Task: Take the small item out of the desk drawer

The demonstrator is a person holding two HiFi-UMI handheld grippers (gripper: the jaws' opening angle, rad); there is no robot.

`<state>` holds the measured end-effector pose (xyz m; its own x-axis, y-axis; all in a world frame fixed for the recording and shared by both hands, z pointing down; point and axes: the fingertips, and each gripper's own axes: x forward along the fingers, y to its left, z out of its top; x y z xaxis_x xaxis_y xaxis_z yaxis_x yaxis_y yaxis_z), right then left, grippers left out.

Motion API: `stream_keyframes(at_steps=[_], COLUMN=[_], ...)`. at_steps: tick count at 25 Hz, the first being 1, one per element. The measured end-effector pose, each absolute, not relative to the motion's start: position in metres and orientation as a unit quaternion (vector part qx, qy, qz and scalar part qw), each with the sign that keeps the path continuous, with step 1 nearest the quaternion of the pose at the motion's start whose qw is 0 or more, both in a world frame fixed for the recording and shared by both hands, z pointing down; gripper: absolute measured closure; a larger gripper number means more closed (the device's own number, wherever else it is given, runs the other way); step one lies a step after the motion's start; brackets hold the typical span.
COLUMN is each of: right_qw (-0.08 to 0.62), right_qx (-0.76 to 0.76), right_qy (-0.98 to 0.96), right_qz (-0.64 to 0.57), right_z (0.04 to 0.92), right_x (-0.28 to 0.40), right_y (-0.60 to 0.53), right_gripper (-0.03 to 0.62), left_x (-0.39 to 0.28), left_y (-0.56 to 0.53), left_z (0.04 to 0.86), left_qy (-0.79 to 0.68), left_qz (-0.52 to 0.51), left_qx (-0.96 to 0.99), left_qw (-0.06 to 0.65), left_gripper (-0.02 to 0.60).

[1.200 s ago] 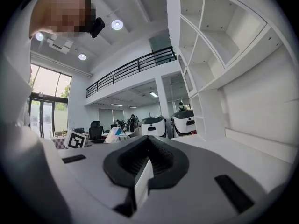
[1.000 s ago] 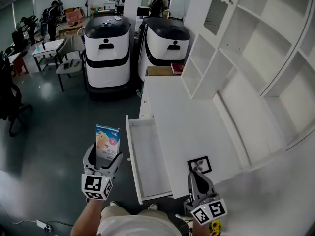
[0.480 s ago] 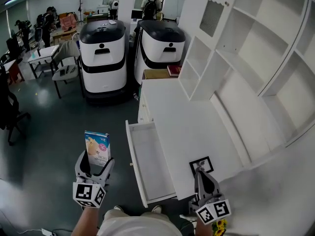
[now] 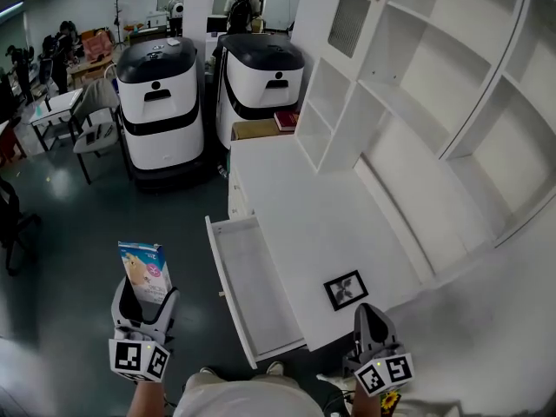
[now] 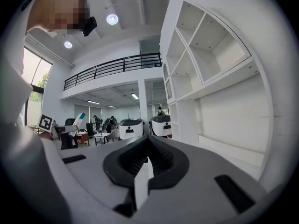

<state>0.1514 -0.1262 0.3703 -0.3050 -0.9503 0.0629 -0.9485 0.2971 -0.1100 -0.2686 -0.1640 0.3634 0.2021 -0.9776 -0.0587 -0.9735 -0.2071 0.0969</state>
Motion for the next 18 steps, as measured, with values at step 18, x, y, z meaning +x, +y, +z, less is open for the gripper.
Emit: stream_keyframes(at_steps=[18], right_qw=[0.007], right_qx=[-0.574], right_qy=[0.817], right_qz=[-0.056], right_z=[0.363], right_x=[0.150], right_y=[-0.150], right_gripper=[0.585], left_x=[-0.259], left_y=[-0.162], left_z=[0.356], left_qy=[-0.635], left_qz=[-0.060], left_qx=[0.770], left_qw=[0.020], left_gripper=[0.140])
